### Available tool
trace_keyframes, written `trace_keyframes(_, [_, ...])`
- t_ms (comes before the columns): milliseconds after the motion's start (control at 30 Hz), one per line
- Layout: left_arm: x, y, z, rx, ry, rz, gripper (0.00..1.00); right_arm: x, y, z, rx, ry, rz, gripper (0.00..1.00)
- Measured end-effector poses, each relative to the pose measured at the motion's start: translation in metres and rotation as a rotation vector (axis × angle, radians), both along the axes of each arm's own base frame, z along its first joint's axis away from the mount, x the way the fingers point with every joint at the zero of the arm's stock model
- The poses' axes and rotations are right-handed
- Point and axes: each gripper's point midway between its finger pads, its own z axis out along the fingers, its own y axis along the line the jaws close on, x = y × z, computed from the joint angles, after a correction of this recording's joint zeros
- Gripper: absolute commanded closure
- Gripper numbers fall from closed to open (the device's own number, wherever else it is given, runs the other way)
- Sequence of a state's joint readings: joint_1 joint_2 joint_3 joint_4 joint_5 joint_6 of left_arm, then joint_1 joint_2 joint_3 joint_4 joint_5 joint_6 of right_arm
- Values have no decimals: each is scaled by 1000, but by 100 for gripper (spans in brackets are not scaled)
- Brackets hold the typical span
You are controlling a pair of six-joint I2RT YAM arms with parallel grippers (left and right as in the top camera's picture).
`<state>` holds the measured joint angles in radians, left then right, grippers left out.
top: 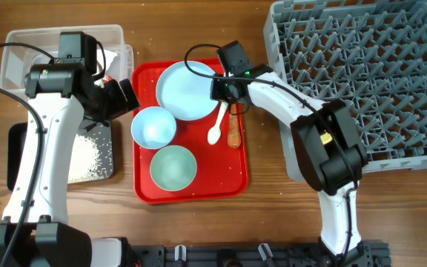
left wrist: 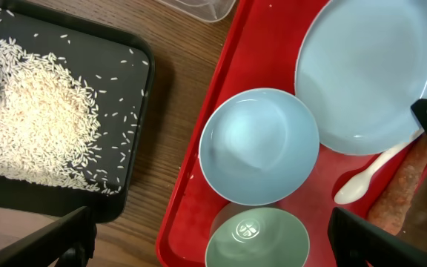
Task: Sort waste into correct bins and load items into the dishwasher rack
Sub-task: 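Reach the right gripper back toward the blue plate on the red tray, then grasp the light-blue plate rim with the right gripper and lift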
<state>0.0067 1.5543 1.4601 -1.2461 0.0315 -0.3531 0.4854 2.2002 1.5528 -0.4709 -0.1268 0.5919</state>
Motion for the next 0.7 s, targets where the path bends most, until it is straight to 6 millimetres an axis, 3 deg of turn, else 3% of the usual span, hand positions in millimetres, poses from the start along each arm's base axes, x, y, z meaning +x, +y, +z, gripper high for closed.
trace_keyframes(100, [0, 0, 0, 0, 0, 0, 0, -1, -14, 9, -28, 4, 15, 96])
trace_keyframes(200, [-1, 0, 0, 0, 3, 0, 0, 3, -37, 37, -64, -32, 2, 96])
trace_keyframes(333, [-1, 0, 0, 0, 3, 0, 0, 6, -71, 94, -144, -136, -29, 96])
trace_keyframes(433, [-1, 0, 0, 0, 3, 0, 0, 3, -95, 150, -230, -263, -61, 96])
trace_keyframes(533, [-1, 0, 0, 0, 3, 0, 0, -1, -122, 188, -337, -356, -107, 96])
trace_keyframes(700, [-1, 0, 0, 0, 3, 0, 0, -14, -187, 270, -616, -555, -269, 96])
